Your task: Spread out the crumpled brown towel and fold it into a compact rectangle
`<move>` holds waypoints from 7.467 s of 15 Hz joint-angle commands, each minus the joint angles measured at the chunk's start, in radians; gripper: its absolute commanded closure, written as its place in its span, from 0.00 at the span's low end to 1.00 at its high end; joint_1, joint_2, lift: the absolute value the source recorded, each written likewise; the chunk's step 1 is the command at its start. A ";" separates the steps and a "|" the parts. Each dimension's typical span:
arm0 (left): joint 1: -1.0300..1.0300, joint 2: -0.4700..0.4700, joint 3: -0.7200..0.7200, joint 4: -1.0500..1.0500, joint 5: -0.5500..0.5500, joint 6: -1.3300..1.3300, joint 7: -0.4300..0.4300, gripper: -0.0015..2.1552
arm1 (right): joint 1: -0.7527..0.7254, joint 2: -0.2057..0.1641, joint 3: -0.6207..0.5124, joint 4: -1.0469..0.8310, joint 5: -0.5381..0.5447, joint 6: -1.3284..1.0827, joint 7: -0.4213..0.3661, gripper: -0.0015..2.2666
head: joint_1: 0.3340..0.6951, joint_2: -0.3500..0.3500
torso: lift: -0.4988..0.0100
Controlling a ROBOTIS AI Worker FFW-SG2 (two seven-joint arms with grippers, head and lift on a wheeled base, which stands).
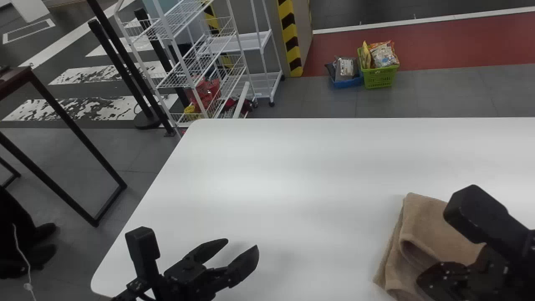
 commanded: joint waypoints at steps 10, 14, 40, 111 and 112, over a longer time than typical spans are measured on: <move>0.025 -0.003 -0.120 -0.008 0.003 0.003 -0.015 0.04 | 0.021 -0.007 -0.153 -0.132 0.031 0.095 0.005 0.10 | 1.00 0.85 | 0.73; 0.026 -0.003 -0.229 -0.008 -0.006 0.006 0.020 0.04 | 0.030 0.044 -0.317 -0.125 -0.099 0.263 0.005 0.10 | 1.00 0.67 | 0.73; -0.005 -0.003 -0.453 0.029 -0.107 -0.049 0.147 0.05 | -0.259 0.134 -0.512 -0.093 -0.475 0.526 -0.163 0.09 | 1.00 0.36 | 0.73; 0.043 0.040 -0.723 0.144 -0.422 -0.445 0.411 0.05 | -0.285 -0.002 0.203 0.049 0.058 0.526 0.005 0.56 | 1.00 0.46 | 0.73; 0.040 0.040 -0.723 0.150 -0.423 -0.445 0.411 0.05 | -0.283 -0.007 0.201 0.037 0.056 0.526 0.005 0.56 | 1.00 0.45 | 0.73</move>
